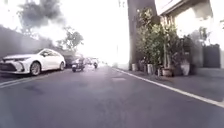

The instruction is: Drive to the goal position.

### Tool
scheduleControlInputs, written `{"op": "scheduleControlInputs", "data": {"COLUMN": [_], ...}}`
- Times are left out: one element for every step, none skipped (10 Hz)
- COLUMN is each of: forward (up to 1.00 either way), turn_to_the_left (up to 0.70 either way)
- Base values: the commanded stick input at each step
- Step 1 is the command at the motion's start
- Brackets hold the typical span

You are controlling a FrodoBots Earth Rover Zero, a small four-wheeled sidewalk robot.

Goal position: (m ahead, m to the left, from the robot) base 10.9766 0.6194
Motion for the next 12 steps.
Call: {"op": "scheduleControlInputs", "data": {"forward": [0.45,0.45,0.45,0.45,0.45,0.45,0.45,0.45,0.45,0.45,0.45,0.45], "turn_to_the_left": [0.02,0.02,0.02,0.02,0.02,0.02,0.02,0.02,0.02,0.02,0.01,0.02]}}
